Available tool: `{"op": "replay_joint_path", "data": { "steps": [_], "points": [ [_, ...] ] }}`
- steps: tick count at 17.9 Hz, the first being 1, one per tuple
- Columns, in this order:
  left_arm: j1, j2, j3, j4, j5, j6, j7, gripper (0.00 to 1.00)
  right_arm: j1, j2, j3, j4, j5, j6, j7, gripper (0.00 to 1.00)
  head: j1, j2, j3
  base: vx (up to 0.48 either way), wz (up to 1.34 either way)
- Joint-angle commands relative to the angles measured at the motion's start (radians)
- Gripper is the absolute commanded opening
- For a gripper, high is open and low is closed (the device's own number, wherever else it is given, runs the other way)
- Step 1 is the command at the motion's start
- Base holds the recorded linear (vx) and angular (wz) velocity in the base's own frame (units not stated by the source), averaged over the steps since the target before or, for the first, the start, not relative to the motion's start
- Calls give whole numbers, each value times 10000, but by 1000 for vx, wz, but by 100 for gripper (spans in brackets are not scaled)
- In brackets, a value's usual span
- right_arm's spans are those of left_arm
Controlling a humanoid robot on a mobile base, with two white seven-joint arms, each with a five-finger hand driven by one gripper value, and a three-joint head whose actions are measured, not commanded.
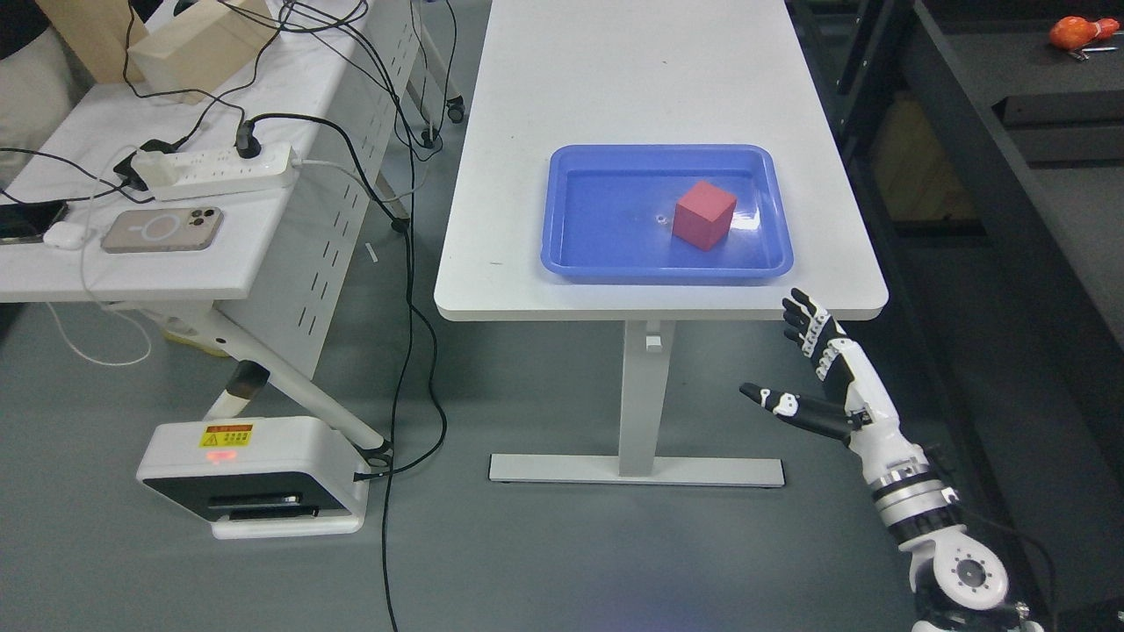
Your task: Pick pink block from left shelf to tray
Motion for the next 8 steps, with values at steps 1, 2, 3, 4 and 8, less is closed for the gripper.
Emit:
{"op": "replay_joint_path", "data": {
  "steps": [1,2,3,4,8],
  "points": [
    [-293,175,0,-175,0,-6,6,100,-4,-175,8,201,258,-31,-7,100,0,0,0,-111,107],
    [-293,175,0,-175,0,-6,6,100,-4,-175,23,201,258,-31,-22,100,0,0,0,-111,107],
    [-293,175,0,-175,0,-6,6,100,-19,-175,23,201,258,-31,-22,100,0,0,0,-82,70],
    [-293,175,0,-175,0,-6,6,100,-19,-175,23,201,258,-31,-7,100,0,0,0,-82,70],
    [-308,175,0,-175,0,-6,6,100,-19,-175,23,201,258,-31,-22,100,0,0,0,-29,5]
  ]
}}
